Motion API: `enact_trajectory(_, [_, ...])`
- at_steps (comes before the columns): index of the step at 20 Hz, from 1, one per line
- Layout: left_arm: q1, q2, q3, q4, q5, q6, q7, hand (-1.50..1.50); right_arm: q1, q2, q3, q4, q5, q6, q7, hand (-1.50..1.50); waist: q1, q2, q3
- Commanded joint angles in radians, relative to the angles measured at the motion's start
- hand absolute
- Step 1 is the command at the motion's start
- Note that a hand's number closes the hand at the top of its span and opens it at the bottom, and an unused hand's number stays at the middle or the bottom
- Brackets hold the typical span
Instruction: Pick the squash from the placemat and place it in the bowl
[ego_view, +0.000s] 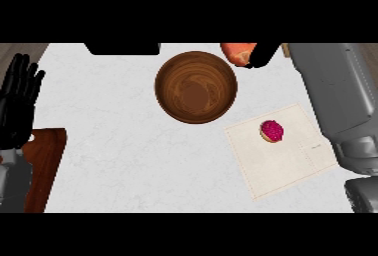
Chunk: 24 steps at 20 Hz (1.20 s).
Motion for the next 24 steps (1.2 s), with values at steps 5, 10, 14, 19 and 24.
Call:
enact_trajectory(5, [-0.017,0.0,0.006,0.075,-0.001,-0.028,-0.059,0.0,0.067,0.146,0.114,0.086,0.145,-0.247,0.036,1.5,0.015,0.013,0.0])
enact_trajectory(10, [0.01,-0.032,-0.032,-0.054,-0.015,0.013,0.02,0.0,0.117,0.194,0.098,0.194,0.179,-0.365,0.119,1.5,0.02,0.007,0.001])
enact_trajectory(14, [-0.017,-0.033,-0.034,0.017,-0.024,0.001,-0.018,0.0,0.102,0.212,0.035,0.354,0.133,-0.431,0.038,-1.5,0.031,0.018,0.001])
enact_trajectory(19, [-0.024,-0.018,-0.026,-0.014,-0.018,0.005,0.02,0.0,0.104,0.238,-0.082,0.378,-0.005,-0.425,-0.046,-1.5,0.031,0.016,0.002])
enact_trajectory(24, [-0.046,-0.003,-0.002,0.029,-0.012,-0.003,-0.011,0.0,0.102,0.243,-0.173,0.347,-0.093,-0.582,-0.133,-1.5,0.023,0.015,0.001])
